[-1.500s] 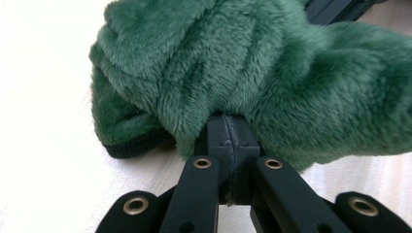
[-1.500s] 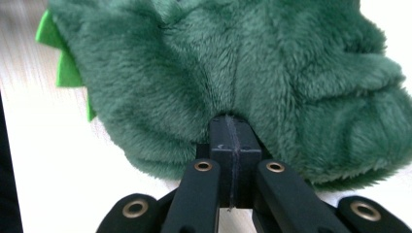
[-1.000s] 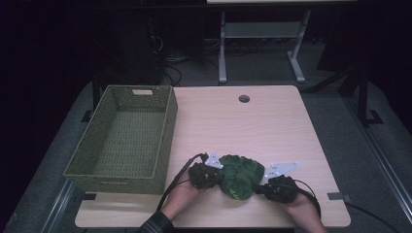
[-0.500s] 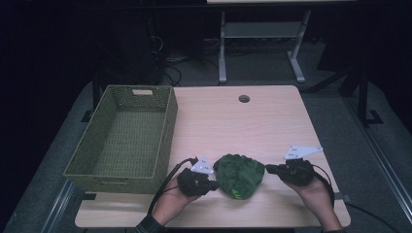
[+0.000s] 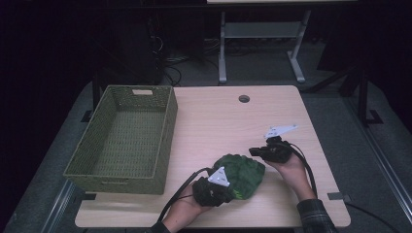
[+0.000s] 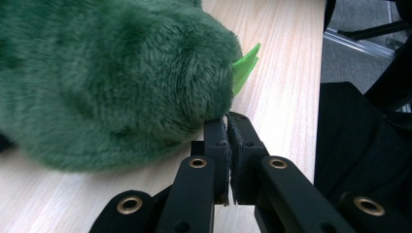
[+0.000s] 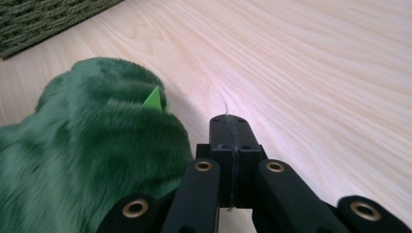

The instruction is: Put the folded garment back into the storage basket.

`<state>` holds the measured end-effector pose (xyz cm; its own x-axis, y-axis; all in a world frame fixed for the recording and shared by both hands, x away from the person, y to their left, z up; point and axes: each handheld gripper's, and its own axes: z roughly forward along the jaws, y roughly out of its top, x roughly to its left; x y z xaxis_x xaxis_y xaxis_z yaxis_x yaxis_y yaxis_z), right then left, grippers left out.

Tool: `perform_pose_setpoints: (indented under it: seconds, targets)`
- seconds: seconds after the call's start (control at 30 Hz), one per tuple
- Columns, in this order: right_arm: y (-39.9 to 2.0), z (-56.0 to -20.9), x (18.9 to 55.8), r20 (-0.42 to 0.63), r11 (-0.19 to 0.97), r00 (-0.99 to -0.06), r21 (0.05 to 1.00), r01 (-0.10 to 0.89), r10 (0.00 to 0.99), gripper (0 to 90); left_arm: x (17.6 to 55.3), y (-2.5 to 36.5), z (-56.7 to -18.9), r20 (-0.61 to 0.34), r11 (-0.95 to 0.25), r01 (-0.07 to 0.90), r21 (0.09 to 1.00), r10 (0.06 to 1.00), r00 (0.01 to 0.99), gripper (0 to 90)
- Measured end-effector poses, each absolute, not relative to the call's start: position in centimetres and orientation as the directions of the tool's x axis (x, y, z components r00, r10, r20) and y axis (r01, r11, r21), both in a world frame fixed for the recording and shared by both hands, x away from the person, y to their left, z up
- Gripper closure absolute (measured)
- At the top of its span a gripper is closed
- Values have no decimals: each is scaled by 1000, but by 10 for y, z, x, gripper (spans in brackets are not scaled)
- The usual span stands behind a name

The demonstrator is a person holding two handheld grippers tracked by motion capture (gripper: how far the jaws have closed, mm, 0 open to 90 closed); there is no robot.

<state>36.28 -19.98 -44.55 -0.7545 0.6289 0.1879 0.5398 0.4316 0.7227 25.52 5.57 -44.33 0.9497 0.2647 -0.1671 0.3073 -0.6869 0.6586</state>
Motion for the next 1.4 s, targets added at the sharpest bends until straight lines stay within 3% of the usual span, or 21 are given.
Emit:
perform_pose_setpoints:
  seconds: [0.53, 1.4]
  targets:
    - [-182, -457, 362, 204, 505, -789, 670, 544, 580, 900, 269, 51, -458, -154, -705, 323, 631, 293, 943, 878]
    - [-214, -458, 324, 201, 495, -776, 670, 554, 597, 900, 318, 56, -459, -125, -701, 351, 621, 353, 927, 894]
